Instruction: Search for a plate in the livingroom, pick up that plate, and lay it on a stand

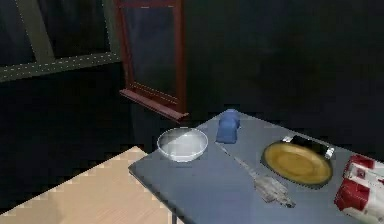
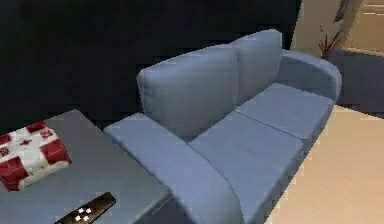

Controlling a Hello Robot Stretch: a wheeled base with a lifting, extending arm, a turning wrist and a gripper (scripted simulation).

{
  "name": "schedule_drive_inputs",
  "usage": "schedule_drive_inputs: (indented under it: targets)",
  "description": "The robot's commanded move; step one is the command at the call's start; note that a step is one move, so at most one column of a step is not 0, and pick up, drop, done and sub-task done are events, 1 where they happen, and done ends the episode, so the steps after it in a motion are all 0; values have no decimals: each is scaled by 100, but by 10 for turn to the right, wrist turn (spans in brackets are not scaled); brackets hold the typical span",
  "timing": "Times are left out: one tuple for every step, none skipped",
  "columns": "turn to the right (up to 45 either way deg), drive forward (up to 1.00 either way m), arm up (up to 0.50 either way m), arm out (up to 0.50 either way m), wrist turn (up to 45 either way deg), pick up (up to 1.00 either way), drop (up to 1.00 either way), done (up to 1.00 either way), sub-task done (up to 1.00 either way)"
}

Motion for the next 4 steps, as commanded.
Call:
schedule_drive_inputs:
  targets:
    - [-450,0,0,0,0,0,0,0,0]
    - [-120,0,0,0,0,0,0,0,0]
    - [0,0,50,0,0,0,0,0,0]
    - [0,0,38,0,0,0,0,0,0]
